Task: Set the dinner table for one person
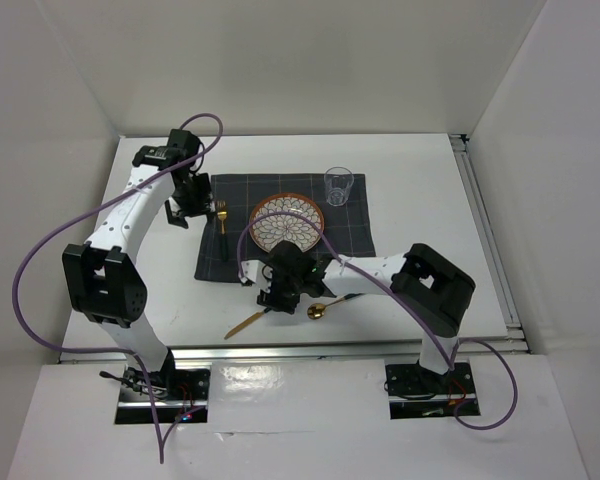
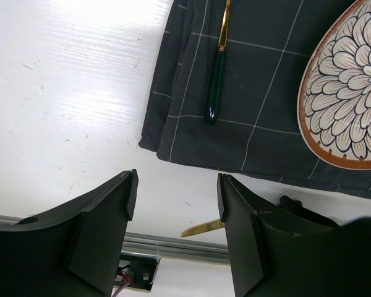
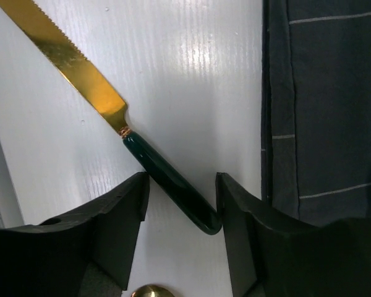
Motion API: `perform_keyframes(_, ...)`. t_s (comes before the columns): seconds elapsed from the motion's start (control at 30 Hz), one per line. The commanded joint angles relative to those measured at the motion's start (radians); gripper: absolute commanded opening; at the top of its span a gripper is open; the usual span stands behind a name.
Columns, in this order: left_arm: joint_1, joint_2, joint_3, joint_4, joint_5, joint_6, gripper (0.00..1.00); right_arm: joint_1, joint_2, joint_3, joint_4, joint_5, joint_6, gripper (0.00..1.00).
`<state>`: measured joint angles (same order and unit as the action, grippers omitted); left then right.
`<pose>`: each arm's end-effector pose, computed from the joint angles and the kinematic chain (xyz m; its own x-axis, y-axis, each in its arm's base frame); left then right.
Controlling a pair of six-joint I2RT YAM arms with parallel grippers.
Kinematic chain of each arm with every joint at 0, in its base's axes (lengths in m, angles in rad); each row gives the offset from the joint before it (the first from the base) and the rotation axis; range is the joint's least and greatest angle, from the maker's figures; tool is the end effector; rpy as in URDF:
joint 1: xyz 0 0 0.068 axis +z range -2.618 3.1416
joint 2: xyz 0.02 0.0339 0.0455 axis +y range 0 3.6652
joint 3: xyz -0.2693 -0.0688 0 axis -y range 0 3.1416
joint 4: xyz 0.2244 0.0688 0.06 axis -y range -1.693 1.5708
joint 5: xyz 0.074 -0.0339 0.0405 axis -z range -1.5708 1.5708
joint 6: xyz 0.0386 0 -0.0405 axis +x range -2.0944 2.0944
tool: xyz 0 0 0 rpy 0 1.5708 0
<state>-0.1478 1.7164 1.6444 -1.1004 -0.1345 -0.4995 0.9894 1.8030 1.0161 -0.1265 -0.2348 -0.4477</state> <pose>0.3279 -0.0436 0.3202 -0.8455 -0.3540 -0.3997 -0.3537 0.9321 -0.0773 0.1853 0.2983 0.1707 -0.0062 -0.7761 -0.6306 -0.9912 0.0880 -0.0985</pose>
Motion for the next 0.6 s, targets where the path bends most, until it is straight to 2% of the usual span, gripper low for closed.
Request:
perform_keyframes(0.0,0.004,-0.043,-0.006,-0.001,0.015,0.015,0.71,0.0,0.016,0.013,0.008,-0.03,-0.023,0.55)
perform_keyframes(0.23,0.013,-0.043,0.012,-0.001,0.024,0.015,0.71,0.02,0.016,0.033,-0.057,-0.041,-0.023,0.47)
perform_keyframes(0.57,0.013,-0.034,0.022,-0.001,0.033,0.015,0.71,0.029,-0.004,0.042,-0.125,-0.041,-0.014,0.47)
